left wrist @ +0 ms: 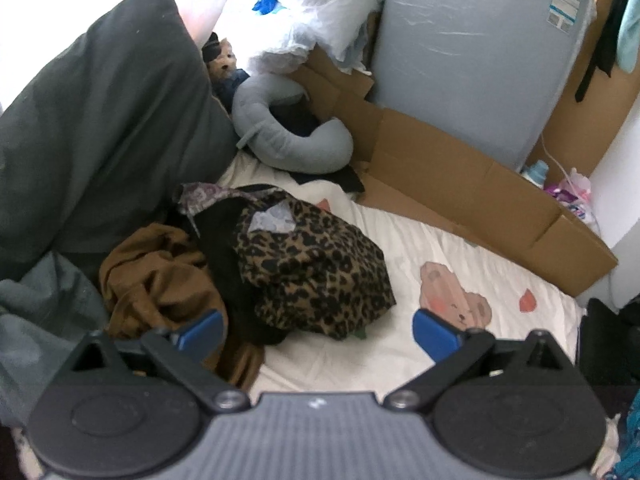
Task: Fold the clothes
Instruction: 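Move the left tool toward the leopard-print garment on the clothes pile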
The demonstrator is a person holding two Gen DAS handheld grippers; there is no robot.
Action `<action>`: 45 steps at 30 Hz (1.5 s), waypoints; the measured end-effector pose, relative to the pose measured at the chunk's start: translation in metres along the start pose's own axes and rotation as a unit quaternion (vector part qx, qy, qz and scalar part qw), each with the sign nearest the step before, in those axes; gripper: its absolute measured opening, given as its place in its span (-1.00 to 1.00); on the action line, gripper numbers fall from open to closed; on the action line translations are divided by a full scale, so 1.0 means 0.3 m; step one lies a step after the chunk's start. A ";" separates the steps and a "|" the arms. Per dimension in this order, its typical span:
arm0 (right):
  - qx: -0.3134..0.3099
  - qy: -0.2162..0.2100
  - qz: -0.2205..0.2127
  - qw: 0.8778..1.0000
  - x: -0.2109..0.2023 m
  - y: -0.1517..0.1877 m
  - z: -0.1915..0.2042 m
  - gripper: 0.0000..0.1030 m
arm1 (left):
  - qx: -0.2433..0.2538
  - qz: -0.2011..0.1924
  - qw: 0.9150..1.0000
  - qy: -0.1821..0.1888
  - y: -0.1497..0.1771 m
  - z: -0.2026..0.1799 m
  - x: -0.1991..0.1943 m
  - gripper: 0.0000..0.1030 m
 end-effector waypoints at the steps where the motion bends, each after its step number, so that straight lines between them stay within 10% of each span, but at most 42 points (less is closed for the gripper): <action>1: -0.004 -0.004 0.002 1.000 0.014 0.003 0.005 1.00 | 0.000 -0.003 1.000 0.001 -0.002 0.003 0.017 0.91; 34: 0.012 -0.040 -0.038 0.998 0.466 0.251 -0.010 0.99 | 0.025 -0.034 0.999 0.026 -0.001 -0.091 0.679 0.46; 40: 0.008 -0.037 -0.043 0.998 0.553 0.341 -0.029 0.99 | 0.043 -0.047 0.998 0.014 0.064 -0.072 0.778 0.02; 45: 0.012 -0.032 -0.027 0.999 0.600 0.401 -0.020 0.99 | 0.056 -0.064 0.996 -0.008 0.086 -0.070 0.789 -0.88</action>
Point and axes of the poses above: each gripper's, at about its wrist camera, not at the fingertips, and x roughly the way its jaws point, z to its left, y to its underside, the point moved 7 cm from there along x, roughly the way its jaws point, and after that the axes turned 6 degrees about -z, right-handed, at the moved point
